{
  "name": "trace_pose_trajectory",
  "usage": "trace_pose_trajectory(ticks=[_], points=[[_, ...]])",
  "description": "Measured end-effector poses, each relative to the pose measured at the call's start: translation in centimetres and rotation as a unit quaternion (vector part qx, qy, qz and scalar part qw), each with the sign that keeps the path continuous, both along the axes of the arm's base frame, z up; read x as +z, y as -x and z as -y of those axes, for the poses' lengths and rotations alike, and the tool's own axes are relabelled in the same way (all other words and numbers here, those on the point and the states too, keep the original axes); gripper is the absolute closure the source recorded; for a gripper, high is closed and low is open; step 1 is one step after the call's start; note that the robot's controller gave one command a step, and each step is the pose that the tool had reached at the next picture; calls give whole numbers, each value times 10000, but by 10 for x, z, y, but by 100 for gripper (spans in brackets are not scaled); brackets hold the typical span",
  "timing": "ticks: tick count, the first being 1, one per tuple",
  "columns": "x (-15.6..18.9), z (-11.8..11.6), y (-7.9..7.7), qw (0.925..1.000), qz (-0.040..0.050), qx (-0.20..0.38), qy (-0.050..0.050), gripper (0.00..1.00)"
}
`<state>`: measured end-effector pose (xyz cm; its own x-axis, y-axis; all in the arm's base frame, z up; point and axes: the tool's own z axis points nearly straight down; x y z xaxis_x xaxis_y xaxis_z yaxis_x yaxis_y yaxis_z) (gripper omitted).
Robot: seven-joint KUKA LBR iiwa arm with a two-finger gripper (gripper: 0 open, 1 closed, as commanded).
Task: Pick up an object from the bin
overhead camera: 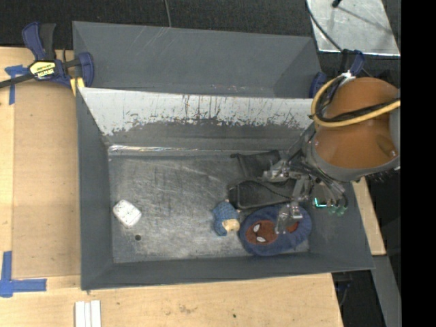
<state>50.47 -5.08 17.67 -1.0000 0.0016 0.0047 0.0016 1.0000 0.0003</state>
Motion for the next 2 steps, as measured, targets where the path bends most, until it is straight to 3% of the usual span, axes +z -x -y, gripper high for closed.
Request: trace_pose_trajectory(ticks=[1, 2], points=[[-99, 40, -42, 9955, -21, -946, -24, 0], [-96, 39, -43, 9957, -16, -929, -22, 100]])
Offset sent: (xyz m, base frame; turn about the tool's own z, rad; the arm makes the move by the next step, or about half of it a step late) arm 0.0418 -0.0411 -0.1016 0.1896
